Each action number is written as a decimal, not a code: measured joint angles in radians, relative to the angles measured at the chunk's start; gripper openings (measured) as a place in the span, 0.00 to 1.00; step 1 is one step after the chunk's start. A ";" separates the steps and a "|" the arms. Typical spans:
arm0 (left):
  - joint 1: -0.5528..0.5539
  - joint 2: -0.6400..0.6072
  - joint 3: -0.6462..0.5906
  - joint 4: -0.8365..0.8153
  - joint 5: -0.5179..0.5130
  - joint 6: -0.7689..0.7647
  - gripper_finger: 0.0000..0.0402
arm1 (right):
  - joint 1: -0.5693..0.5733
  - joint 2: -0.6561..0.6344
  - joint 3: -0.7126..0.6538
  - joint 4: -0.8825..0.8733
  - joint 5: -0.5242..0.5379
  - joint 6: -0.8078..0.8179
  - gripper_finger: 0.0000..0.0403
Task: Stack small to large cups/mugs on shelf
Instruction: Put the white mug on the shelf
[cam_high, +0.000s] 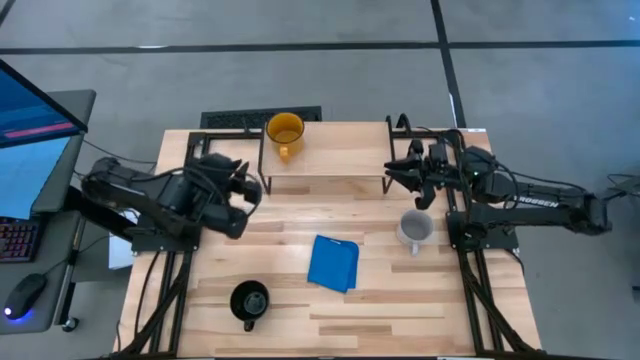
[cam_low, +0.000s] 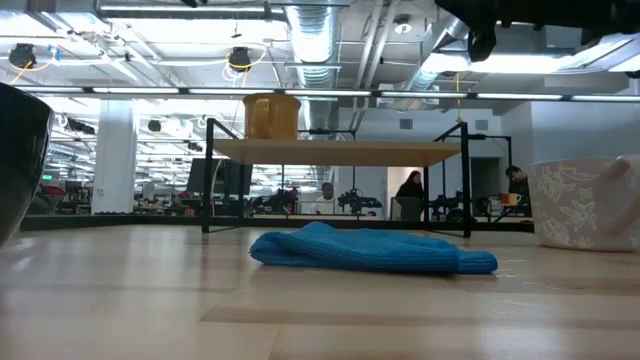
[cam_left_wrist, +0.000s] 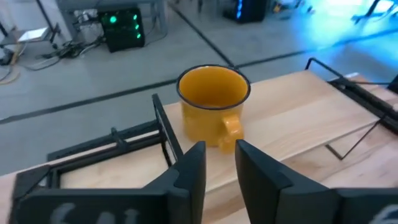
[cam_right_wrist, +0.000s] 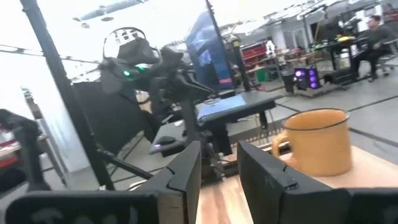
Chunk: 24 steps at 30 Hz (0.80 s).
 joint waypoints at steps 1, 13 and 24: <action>-0.013 -0.020 -0.038 0.025 -0.015 -0.001 0.17 | 0.011 0.000 0.000 -0.001 0.000 0.000 0.31; -0.123 -0.165 -0.359 0.168 -0.131 -0.032 0.07 | 0.218 0.009 0.123 -0.405 0.314 0.038 0.31; -0.130 -0.235 -0.468 0.168 -0.144 -0.067 0.00 | 0.427 0.106 0.360 -1.033 0.696 0.560 0.31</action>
